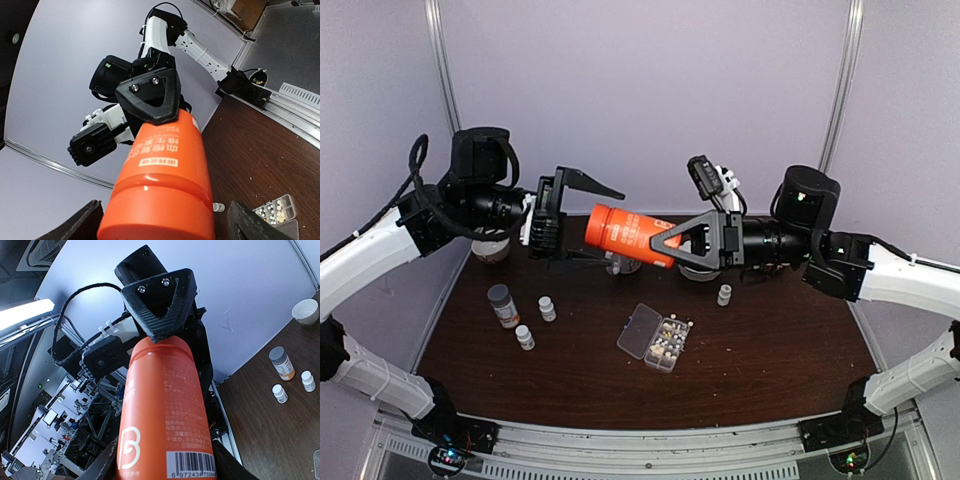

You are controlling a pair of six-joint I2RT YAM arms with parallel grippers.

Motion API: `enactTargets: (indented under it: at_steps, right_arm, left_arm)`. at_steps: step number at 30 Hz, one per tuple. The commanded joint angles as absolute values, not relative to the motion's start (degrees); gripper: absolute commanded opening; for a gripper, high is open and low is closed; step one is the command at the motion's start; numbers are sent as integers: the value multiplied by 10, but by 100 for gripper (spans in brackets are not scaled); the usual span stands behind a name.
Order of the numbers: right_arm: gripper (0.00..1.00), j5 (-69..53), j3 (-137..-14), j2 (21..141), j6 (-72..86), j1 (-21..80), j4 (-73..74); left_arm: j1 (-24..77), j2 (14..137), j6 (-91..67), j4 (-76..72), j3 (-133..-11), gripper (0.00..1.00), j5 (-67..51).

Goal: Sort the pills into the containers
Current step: Screw the lid of the pill bottle onto the pill bottle, then pass from the right arm to the left

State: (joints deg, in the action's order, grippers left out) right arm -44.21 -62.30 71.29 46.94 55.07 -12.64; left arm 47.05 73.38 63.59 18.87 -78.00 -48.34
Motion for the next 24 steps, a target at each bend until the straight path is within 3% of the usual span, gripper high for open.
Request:
enactTargets:
  at_steps: [1,10,14,21,24]
  right_arm:
    - [0,-453,-637,719,467,547,-145]
    - [2,-458,-640,730,481,548,-168]
    - [32,-447,-637,728,476,547,-164]
    - [78,-420,-613,701,449,530,-134]
    - [85,-388,-592,676,432,507,-98]
  left_arm:
    - [474,725,634,162,-777,86,-510]
    - [473,726,631,166,-778,58,-505]
    - [474,725,626,170,-780,39,-503]
    - [474,710,561,176,-763,19,-420]
    - [474,695,495,166,-731,15,-334]
